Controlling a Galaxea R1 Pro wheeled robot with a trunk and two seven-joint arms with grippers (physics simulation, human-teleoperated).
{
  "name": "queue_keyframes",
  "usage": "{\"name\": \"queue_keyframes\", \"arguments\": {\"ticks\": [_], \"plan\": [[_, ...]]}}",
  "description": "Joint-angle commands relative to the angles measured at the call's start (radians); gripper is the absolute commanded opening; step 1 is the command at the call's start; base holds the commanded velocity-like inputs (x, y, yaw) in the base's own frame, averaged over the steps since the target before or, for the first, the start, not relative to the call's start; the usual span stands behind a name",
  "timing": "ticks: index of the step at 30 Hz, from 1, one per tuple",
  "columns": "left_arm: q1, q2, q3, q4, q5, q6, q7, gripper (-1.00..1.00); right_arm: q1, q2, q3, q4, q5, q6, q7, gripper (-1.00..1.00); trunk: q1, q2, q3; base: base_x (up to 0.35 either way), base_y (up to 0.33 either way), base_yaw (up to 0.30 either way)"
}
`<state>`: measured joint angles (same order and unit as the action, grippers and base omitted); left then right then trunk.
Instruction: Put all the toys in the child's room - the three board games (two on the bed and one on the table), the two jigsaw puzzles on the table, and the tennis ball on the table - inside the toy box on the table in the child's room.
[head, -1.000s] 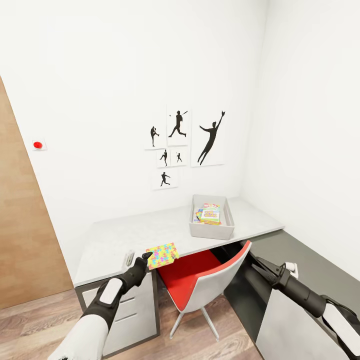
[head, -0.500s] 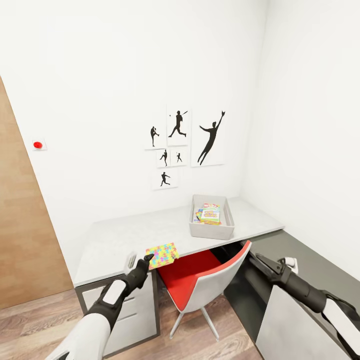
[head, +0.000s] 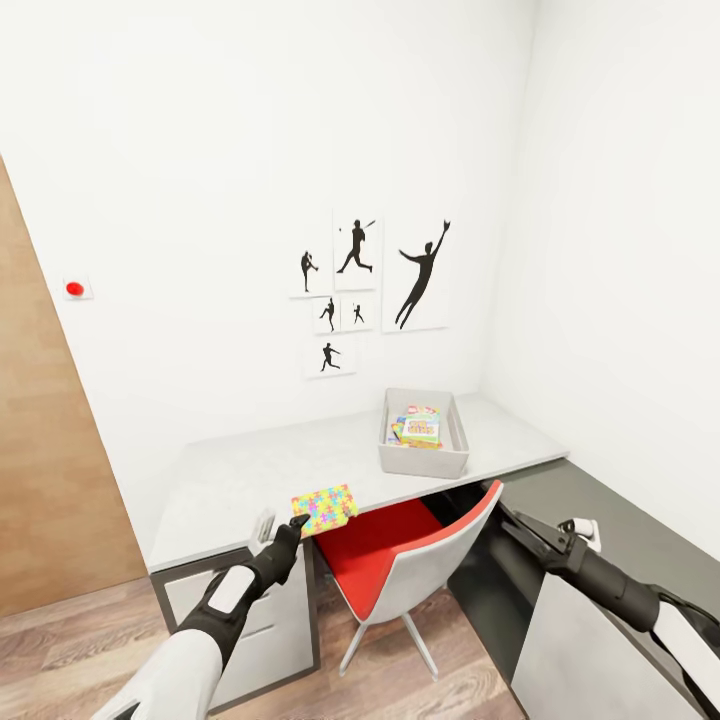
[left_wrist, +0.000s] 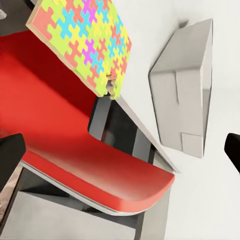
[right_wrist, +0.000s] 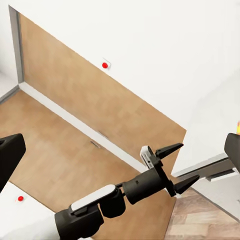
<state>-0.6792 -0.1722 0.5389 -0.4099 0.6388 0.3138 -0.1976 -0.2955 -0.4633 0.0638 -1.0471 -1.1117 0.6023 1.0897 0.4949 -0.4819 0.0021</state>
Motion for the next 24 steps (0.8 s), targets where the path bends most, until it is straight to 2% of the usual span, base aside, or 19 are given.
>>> {"name": "queue_keyframes", "arguments": {"ticks": [1,24], "plan": [[0.000,-0.001,0.008,-0.001,0.005,0.009,-0.002,1.00,0.000,-0.001,0.003,0.001,-0.010,0.010,0.000,1.00,0.000,-0.001,-0.002,0.000,0.000,0.000],[0.000,0.001,0.007,0.000,0.004,0.010,-0.012,1.00,0.000,-0.003,0.002,0.001,-0.013,0.022,-0.001,1.00,0.000,-0.001,-0.037,0.000,0.000,0.000]]}}
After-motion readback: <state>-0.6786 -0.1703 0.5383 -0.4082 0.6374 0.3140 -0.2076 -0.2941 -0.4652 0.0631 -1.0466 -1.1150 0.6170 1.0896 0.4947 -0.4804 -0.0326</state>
